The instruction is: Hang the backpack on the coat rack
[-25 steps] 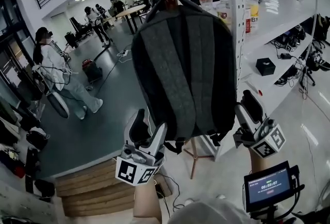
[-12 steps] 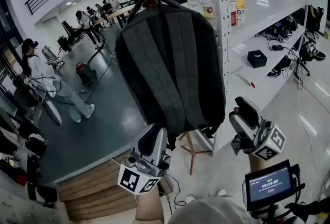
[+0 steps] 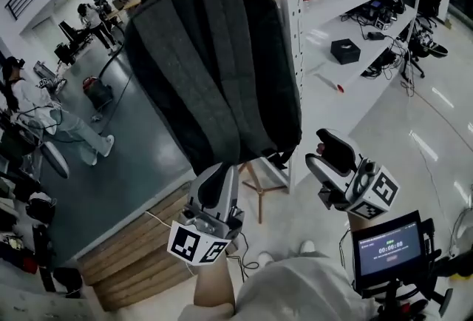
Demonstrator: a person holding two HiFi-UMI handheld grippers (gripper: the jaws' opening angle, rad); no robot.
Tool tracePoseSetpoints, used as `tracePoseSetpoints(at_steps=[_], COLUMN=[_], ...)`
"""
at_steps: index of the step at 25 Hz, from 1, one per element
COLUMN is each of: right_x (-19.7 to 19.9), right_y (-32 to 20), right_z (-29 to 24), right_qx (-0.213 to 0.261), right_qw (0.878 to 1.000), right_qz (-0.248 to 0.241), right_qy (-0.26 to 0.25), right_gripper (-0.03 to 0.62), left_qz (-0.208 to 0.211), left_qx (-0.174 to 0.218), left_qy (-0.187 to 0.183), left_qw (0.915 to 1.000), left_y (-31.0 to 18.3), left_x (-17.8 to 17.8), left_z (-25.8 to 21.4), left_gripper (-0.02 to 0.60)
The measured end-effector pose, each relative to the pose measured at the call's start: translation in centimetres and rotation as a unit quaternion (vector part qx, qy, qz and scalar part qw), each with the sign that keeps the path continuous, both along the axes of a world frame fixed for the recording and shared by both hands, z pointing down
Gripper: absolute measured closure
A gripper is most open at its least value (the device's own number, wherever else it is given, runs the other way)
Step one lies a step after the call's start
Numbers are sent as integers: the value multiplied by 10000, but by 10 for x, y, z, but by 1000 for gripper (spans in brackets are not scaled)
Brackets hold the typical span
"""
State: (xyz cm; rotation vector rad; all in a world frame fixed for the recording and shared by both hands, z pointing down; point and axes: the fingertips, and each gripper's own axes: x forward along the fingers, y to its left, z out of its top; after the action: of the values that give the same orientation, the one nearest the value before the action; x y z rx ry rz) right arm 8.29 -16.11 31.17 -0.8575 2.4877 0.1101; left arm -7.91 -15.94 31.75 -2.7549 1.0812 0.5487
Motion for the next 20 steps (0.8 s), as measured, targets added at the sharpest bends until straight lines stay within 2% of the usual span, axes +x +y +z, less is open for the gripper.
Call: tracePoseSetpoints(at_steps=[3,8,12,14,17,20], right_x=[0,-4,-9,-10,-12,-16], right_y=[-5,-7,-7,-7,-6,-5], right_z=[14,16,21,30,37,38], right_qx=[-90,-188,-261,-291,-288,-294], right_qw=[9998,9997,9996,9992,9987,9987], right_qz=[103,61,29,62,29,-15], right_qy=[160,109,137,280,416,418], right_gripper=[356,356,356,356,356,358], left_qz=[99,377,505,627,551,453], left_qx=[-84,-289,-528,-479,-412,-518], left_qy=[-23,-7,225,165,-95,-62], left_qw=[9999,9989,9971,9967,9976,9976], left_y=[-3,-3,-4,0,0,-3], left_x=[7,19,22,27,34,34], left_z=[9,27,38,42,47,49], left_gripper=[561,560,560,560,560,560])
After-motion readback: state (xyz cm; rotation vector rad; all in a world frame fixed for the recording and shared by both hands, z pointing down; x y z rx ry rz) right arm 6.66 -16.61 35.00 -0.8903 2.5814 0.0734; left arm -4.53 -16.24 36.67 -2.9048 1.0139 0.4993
